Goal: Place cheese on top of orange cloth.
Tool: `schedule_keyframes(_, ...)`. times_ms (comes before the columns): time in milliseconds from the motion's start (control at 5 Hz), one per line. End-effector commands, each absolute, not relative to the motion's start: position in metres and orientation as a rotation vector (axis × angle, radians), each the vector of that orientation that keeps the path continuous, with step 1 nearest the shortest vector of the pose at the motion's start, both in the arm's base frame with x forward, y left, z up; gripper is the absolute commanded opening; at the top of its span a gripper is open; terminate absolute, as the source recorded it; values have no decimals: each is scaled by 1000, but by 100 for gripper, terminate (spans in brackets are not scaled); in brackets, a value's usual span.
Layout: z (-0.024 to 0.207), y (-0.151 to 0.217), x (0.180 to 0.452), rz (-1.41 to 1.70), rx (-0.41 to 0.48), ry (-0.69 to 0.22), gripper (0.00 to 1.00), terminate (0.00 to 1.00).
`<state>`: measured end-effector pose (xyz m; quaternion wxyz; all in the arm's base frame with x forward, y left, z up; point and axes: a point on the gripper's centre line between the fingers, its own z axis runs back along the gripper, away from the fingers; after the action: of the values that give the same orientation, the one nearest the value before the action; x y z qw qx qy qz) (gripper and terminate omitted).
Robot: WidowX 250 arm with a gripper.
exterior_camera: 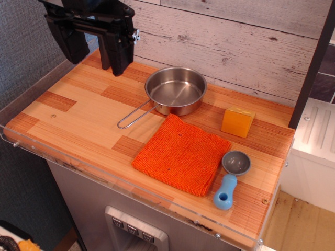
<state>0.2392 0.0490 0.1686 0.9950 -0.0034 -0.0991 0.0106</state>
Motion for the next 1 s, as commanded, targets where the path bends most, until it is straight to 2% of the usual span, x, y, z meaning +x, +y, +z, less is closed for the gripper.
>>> schedule_keyframes(0, 169, 49, 239, 21, -7, -199, 100, 0)
schedule_keyframes(400, 132, 4, 272, -50, -80, -252, 100, 0)
schedule_keyframes(800, 108, -30, 329, -6, -72, -264, 100, 0)
